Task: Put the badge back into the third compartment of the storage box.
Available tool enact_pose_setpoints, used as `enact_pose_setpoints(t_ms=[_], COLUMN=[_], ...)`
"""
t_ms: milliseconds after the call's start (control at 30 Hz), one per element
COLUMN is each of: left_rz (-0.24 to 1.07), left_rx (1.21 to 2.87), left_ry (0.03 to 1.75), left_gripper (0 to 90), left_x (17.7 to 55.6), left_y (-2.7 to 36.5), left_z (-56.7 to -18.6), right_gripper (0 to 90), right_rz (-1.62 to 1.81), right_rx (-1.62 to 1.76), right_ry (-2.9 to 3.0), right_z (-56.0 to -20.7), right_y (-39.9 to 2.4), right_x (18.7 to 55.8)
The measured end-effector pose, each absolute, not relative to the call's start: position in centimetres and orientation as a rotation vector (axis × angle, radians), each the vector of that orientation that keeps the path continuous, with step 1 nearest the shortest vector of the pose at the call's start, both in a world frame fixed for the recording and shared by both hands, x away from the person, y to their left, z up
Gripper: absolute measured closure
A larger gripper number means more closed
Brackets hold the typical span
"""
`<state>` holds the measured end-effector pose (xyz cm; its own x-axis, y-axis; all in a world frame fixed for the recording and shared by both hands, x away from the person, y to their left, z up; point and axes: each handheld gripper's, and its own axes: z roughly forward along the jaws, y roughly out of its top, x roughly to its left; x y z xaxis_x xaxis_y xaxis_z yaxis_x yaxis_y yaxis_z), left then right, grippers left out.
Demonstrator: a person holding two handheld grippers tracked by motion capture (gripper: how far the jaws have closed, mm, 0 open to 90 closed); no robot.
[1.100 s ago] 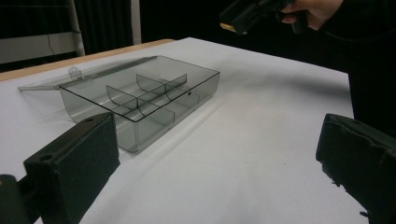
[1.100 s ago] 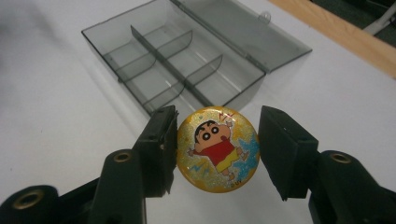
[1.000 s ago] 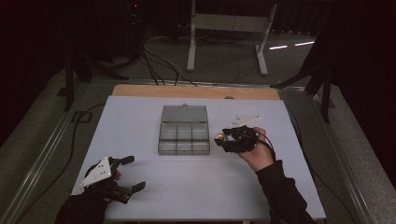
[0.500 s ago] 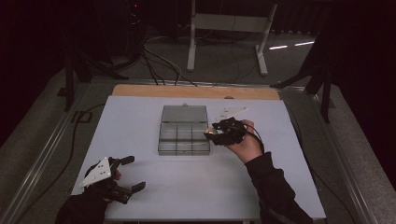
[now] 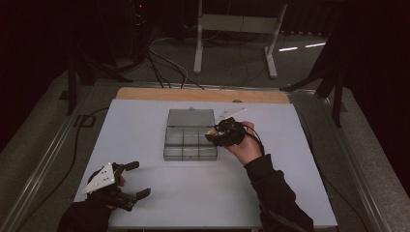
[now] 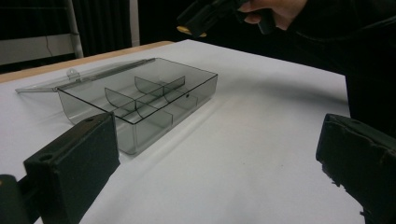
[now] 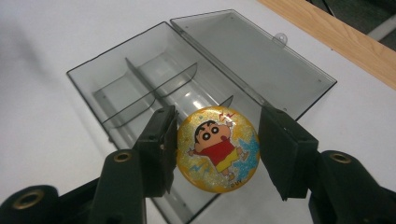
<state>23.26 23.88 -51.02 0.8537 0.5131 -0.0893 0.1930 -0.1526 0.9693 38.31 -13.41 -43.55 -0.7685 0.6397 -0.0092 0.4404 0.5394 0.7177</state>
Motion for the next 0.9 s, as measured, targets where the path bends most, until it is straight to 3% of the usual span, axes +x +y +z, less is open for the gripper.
enact_pose_setpoints(t_ms=[900], left_rz=[0.302], left_rx=[1.726], left_ry=[0.546], left_gripper=[0.0], left_x=[23.3], left_y=[23.9], left_z=[-51.0], right_gripper=[48.1], right_rz=[0.909], right_rx=[1.074], right_ry=[2.499], right_z=[-47.1], right_y=[-10.3], right_x=[40.8])
